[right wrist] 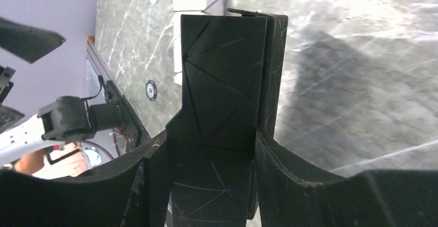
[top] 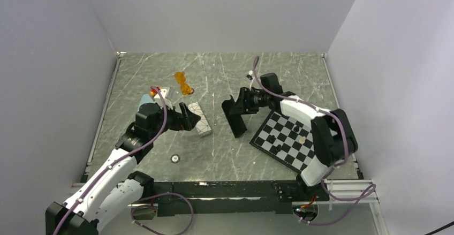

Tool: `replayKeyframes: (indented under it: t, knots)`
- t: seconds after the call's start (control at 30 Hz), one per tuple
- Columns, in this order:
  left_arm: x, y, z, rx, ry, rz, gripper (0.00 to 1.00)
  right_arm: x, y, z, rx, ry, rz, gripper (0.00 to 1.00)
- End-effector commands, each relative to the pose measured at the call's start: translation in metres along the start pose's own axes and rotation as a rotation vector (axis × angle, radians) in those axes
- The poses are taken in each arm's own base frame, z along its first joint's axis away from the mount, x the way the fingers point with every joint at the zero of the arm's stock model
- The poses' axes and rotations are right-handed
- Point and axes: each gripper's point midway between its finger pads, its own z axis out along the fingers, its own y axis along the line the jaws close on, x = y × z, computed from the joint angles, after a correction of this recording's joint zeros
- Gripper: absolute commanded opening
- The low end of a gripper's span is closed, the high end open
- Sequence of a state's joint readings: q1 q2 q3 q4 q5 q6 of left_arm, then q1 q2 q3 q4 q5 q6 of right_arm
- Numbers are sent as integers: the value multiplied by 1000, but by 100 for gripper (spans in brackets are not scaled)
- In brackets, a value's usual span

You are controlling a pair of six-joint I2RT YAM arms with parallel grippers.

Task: Organize the sunglasses

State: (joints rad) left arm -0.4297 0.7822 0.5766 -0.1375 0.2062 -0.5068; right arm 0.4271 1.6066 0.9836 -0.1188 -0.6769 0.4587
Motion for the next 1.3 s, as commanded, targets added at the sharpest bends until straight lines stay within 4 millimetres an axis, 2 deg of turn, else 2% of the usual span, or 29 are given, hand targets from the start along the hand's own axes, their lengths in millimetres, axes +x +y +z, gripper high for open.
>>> replayKeyframes:
  t: [0.0,0.17,0.4,0.6,0.73,0.93,1.07,1.27]
  knots:
    - [-3,14,-1,-67,-17,33,99,-25,2,2,-132,11,35,7]
    - [-4,10,3,-43,-16,38,99,-28,-21,17,-146,37,115,13]
    - [-4,7,9,-24,0,37,99,-33,-51,23,-172,17,209,23]
    - [-5,4,13,-10,5,35,99,-35,-71,23,-125,10,218,34]
    - [-4,9,17,-32,12,32,99,-35,-80,21,-117,8,235,40]
    - [-1,10,23,-31,41,26,99,-34,-95,20,-40,7,231,62]
    - [-4,9,21,-35,28,28,99,-38,-104,15,-1,-10,235,72]
    - [-8,14,16,-73,12,30,99,-43,-128,6,156,-53,242,75]
